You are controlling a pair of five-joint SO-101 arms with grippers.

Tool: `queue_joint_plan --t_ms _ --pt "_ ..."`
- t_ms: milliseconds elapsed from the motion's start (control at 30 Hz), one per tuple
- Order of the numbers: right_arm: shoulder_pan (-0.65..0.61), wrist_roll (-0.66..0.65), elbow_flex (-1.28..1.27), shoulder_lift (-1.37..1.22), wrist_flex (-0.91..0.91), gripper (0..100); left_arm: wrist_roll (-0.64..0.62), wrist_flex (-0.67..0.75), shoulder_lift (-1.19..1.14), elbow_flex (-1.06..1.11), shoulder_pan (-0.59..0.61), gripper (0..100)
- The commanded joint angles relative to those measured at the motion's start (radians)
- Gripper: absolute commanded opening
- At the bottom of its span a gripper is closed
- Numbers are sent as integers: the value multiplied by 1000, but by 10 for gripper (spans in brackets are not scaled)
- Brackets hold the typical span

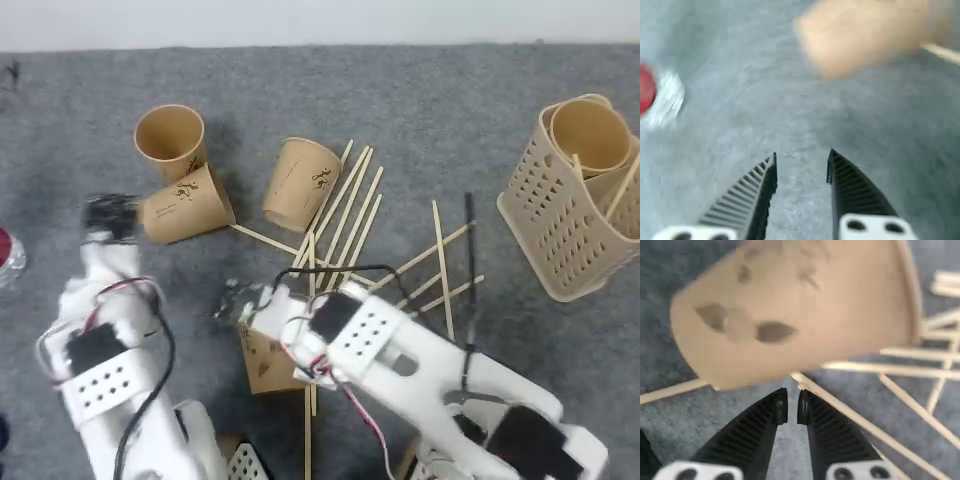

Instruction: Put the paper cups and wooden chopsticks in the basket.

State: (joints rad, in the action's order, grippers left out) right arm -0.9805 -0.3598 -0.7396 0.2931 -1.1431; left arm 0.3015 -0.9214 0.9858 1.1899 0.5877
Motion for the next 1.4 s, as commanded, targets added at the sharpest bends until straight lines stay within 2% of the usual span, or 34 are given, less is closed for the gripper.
queue_joint_plan --t_ms 0,167,400,467,567,767,1000,1167,1367 --pt "-12 -15 52 -30 33 58 -219 110 25 33 233 166" --pt "-22 -46 52 -47 81 58 -325 144 31 33 459 166" --pt "-7 -72 89 -50 209 58 -325 141 31 39 598 166" --pt "21 -52 98 -50 288 58 -325 140 28 48 605 166" --pt "73 51 100 -41 346 58 -325 146 29 71 595 166" --pt "153 115 97 -48 220 61 -324 173 31 110 532 166" --pt "154 384 101 -48 203 78 -324 224 31 145 526 166" --pt "136 399 100 -85 213 174 -324 226 31 150 526 166" --pt "88 437 149 -272 254 156 -324 226 31 151 526 166"
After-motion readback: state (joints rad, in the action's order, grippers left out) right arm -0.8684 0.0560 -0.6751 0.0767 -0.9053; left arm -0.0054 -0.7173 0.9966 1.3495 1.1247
